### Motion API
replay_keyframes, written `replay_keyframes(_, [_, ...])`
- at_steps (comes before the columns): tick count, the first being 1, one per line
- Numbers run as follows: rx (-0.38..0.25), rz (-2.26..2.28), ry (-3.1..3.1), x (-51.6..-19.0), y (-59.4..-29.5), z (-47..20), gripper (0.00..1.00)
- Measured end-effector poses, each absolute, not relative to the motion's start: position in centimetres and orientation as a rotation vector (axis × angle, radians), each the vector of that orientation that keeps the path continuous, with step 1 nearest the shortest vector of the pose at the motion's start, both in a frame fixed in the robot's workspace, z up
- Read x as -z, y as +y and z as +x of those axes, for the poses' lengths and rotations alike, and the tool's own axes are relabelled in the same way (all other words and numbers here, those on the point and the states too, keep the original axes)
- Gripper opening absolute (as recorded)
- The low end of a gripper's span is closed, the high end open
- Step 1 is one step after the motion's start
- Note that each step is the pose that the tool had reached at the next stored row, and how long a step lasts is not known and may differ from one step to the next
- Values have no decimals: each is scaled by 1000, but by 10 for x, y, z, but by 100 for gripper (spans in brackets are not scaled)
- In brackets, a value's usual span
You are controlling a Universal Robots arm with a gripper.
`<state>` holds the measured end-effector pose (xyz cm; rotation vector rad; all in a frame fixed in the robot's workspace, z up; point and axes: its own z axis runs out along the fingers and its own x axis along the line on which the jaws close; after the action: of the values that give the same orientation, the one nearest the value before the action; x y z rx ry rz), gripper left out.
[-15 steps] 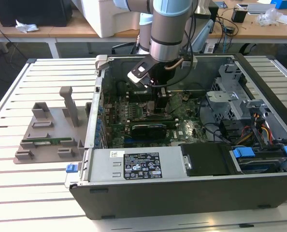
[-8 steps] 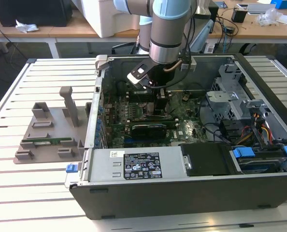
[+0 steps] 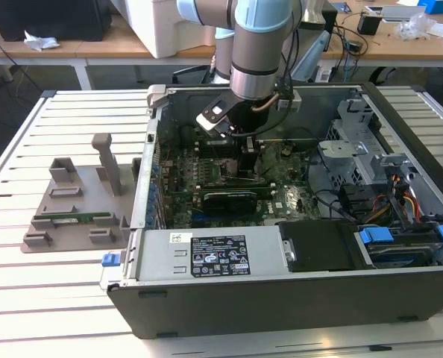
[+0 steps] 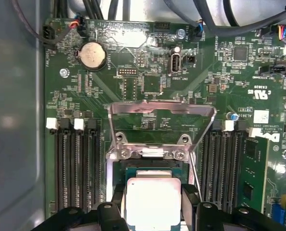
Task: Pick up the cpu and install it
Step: 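Place the cpu into insertion slot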
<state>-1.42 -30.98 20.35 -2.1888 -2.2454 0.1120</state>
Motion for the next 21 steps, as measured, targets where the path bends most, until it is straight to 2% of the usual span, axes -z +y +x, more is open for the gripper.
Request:
replay_keyframes(18, [-112,-2189,-2246,-197,-307,-12,55])
replay_keyframes(19, [-111,-2189,-2246,-197,-307,-12,55])
replay_keyframes(20, [-111,-2189,-2246,-196,-307,-12,62])
replay_keyframes(21, [-112,-2189,-2246,-197,-307,-12,62])
